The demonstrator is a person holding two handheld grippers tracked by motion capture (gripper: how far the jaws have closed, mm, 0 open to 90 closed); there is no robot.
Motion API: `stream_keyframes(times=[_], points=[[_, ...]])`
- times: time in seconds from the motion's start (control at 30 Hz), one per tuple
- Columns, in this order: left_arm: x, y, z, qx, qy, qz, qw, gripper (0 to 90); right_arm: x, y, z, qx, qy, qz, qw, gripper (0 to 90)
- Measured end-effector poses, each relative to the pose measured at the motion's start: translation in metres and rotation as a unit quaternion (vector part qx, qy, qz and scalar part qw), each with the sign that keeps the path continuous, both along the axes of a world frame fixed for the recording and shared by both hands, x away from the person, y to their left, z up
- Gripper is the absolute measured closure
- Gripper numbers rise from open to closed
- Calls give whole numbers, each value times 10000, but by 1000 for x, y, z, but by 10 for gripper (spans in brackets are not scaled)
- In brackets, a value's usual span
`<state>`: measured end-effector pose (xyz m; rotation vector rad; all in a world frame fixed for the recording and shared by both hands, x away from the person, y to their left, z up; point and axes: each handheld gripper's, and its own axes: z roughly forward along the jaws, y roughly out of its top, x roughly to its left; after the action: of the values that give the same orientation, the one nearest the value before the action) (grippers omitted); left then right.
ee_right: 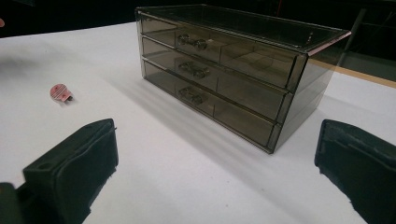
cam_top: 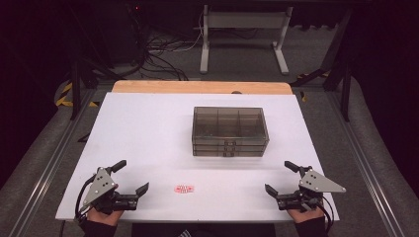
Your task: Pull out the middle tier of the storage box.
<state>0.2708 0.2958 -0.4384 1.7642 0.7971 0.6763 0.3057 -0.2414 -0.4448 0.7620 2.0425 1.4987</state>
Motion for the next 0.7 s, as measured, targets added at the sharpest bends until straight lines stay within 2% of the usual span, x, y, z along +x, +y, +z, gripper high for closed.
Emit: stream_keyframes(times=[0.23,0.4,0.47,0.57,0.7], points=[[-1,-2,1,46,-45,-17,10000,5,-1,0,1,10,-40,26,10000,1],[-3,-3,6,-86,-268,-49,9996,4,-1,2,1,-32,-44,48,10000,2],[-4,-4,7,-79,-286,-61,9995,5,-2,3,1,-30,-62,65,10000,2],[-5,-5,9,-110,-220,-99,9996,5,-2,4,1,-53,-52,77,9999,2],[-7,-5,12,-16,-185,-90,9998,8,-3,6,2,-123,-81,132,9998,4]])
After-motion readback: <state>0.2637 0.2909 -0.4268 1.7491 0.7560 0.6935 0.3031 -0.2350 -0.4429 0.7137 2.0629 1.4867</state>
